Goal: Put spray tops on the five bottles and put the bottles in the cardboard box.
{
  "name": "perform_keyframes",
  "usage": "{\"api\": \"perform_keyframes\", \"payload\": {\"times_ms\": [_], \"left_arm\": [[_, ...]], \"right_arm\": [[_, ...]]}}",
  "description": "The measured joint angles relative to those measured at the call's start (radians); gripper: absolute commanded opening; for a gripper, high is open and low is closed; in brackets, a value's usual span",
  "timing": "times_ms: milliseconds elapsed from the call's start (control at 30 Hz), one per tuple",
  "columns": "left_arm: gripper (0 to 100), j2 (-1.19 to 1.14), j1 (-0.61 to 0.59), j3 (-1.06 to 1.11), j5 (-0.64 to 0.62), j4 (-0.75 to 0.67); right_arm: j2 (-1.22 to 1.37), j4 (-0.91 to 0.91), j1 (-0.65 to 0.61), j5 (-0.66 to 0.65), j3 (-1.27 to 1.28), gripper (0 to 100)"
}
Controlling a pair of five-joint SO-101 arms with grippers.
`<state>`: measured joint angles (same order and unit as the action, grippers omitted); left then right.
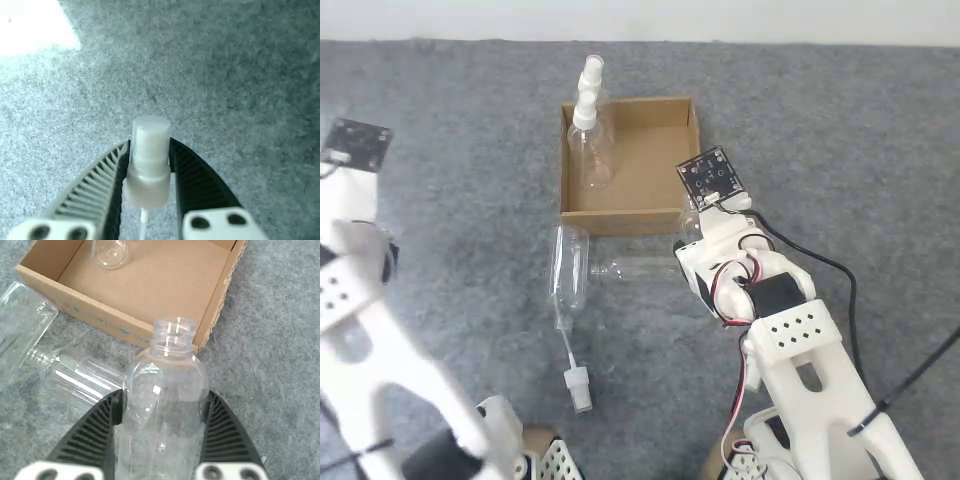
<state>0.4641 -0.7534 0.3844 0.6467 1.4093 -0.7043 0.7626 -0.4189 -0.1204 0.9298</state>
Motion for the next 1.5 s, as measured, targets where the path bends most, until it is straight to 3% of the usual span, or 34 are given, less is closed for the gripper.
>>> {"api": "perform_keyframes", "payload": {"times_ms": [200, 367, 967, 1500], "left_arm": [[1, 0.201, 0.006, 0.203, -0.103, -0.175], [1, 0.353, 0.006, 0.281, -0.164, -0.227], [1, 0.697, 0.196, 0.413, -0.480, -0.247], [1, 0.841, 0.281, 0.413, -0.740, -0.311]], "right_arm": [[0.000, 0.000, 0.000, 0.000, 0.000, 7.2], [0.000, 0.000, 0.000, 0.000, 0.000, 7.2], [0.000, 0.000, -0.002, 0.000, 0.000, 7.0], [0.000, 0.000, -0.002, 0.000, 0.000, 7.1]]}}
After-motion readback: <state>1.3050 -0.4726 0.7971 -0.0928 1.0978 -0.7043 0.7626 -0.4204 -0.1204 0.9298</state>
